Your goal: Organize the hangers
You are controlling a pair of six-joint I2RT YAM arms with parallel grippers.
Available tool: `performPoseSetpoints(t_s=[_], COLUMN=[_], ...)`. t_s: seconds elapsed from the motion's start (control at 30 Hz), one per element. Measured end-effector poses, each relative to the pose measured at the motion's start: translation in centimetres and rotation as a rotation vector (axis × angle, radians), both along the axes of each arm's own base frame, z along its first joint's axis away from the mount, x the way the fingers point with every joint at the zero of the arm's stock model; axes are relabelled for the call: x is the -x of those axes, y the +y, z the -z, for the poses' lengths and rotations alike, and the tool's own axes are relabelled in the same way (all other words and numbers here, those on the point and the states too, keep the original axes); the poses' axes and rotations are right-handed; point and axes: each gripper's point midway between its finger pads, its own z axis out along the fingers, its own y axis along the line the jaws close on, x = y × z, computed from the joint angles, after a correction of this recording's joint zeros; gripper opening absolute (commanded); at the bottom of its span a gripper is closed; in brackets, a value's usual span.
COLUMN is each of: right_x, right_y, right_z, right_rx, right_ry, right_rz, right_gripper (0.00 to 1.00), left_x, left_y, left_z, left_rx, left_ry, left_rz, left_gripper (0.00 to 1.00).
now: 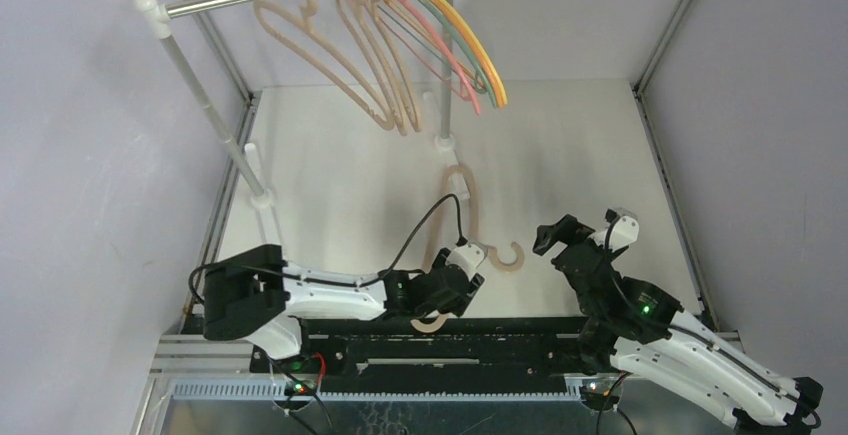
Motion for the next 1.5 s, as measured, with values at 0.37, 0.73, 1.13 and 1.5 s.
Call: performPoseSetpoints(t_s=[0.37, 0.73, 1.13, 1.5], right_x=[0.4, 0.7, 1.0, 1.0], right_y=[-0.7, -1.2, -1.8, -1.8], right_z=[-0.2, -0.4, -0.2, 0.6], right_rx=[-0.011, -0.018, -0.006, -0.002], right_ry=[-0.009, -0.019, -0.015, -0.004], right_rz=[0.006, 0.013, 0.024, 0.027], right_gripper=[1.00, 1.00, 1.00, 1.00], left_x=[0.7, 0.5, 0.9, -0.3], left_y=[0.4, -1.1, 0.3, 3.1], left_z=[3.6, 3.5, 1.8, -6.5], left_rx=[-0.089, -0.079, -0.097, 0.006], left_ry=[0.047, 0.055, 0.057, -0.056], left_rz=[0.024, 0.024, 0.040, -0.012], left_gripper=[0.58, 0.00, 0.00, 0.00])
